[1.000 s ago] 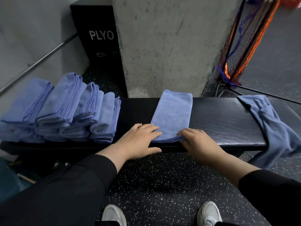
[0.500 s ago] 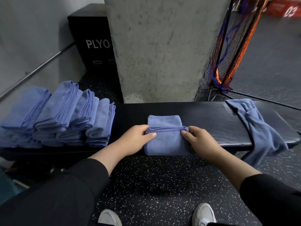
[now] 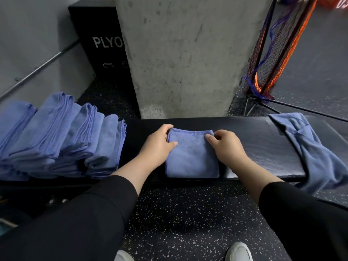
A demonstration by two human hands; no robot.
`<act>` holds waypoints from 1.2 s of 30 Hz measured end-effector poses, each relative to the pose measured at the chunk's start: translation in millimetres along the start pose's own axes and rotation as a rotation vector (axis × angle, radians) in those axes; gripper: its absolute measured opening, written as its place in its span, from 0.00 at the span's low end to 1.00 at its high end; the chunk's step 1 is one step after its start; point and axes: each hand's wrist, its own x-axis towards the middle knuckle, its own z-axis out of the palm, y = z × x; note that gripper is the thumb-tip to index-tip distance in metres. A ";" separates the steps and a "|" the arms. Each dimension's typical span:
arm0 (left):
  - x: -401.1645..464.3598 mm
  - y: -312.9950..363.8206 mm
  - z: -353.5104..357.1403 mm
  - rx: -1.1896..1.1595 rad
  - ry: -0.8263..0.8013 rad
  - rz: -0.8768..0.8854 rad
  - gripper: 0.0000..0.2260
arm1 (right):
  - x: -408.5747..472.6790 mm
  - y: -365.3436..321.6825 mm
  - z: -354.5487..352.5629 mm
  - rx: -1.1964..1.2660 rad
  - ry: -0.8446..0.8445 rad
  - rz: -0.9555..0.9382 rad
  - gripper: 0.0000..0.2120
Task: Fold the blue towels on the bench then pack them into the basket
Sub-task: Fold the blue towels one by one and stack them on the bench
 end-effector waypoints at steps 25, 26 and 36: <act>-15.3 -24.1 21.9 0.735 -0.318 0.150 0.27 | -31.2 39.9 9.1 -0.569 -0.431 -0.419 0.29; -16.6 -24.4 20.5 0.741 -0.304 0.142 0.27 | -32.3 42.6 7.7 -0.554 -0.422 -0.423 0.28; -43.4 -19.1 9.6 0.718 -0.217 0.333 0.23 | -52.5 58.5 -8.6 -0.481 -0.304 -0.640 0.33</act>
